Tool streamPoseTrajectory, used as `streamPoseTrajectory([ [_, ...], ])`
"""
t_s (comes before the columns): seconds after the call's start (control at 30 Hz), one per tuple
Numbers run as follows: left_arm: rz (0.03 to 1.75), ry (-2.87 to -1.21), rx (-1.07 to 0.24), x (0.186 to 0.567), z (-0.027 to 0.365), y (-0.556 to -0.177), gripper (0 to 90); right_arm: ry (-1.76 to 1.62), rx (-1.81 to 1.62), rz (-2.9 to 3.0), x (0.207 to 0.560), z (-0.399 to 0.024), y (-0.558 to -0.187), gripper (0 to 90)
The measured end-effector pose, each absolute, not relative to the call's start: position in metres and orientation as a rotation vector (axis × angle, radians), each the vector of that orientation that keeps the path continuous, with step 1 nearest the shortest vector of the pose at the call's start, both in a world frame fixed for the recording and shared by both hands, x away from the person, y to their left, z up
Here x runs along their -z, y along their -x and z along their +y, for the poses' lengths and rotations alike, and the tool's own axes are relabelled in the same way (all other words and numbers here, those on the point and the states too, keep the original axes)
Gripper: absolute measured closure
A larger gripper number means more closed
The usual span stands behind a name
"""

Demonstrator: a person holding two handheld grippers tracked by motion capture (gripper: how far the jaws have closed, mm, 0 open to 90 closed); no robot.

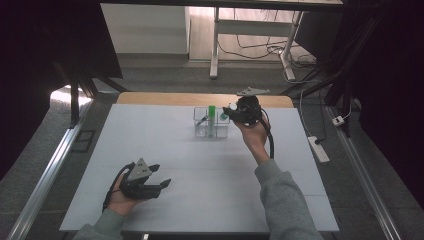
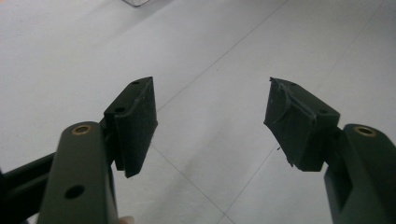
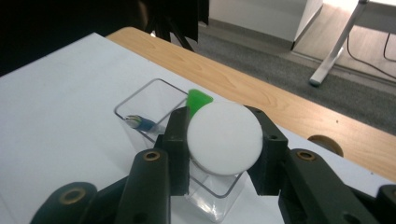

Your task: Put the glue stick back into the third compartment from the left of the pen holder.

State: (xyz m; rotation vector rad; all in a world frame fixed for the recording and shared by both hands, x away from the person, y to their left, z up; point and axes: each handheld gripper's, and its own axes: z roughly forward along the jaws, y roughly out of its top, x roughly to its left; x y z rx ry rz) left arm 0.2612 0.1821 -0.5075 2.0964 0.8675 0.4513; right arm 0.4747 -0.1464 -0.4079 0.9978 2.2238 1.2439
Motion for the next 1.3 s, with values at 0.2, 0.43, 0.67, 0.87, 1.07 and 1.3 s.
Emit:
streamPoseTrajectory([
  [0.2, 0.862, -2.111, -0.455, 0.509, 0.181, -0.261, 33.5, -1.070, -1.202, 2.250, 0.426, -0.147, -0.490, 58.7],
  [0.43, 0.861, -2.119, -0.455, 0.510, 0.181, -0.262, 33.5, -1.056, -1.240, 2.242, 0.428, -0.152, -0.481, 45.9],
  [0.67, 0.859, -2.128, -0.461, 0.510, 0.180, -0.262, 33.3, -0.991, -1.297, 2.250, 0.428, -0.161, -0.455, 44.2],
  [0.87, 0.860, -2.131, -0.461, 0.510, 0.179, -0.262, 33.3, -0.934, -1.282, 2.287, 0.437, -0.174, -0.431, 44.3],
  [1.07, 0.859, -2.139, -0.465, 0.511, 0.178, -0.262, 33.2, -0.912, -1.289, 2.326, 0.446, -0.189, -0.409, 44.5],
  [1.3, 0.859, -2.145, -0.467, 0.511, 0.178, -0.262, 33.0, -0.895, -1.292, 2.370, 0.454, -0.202, -0.389, 44.4],
])
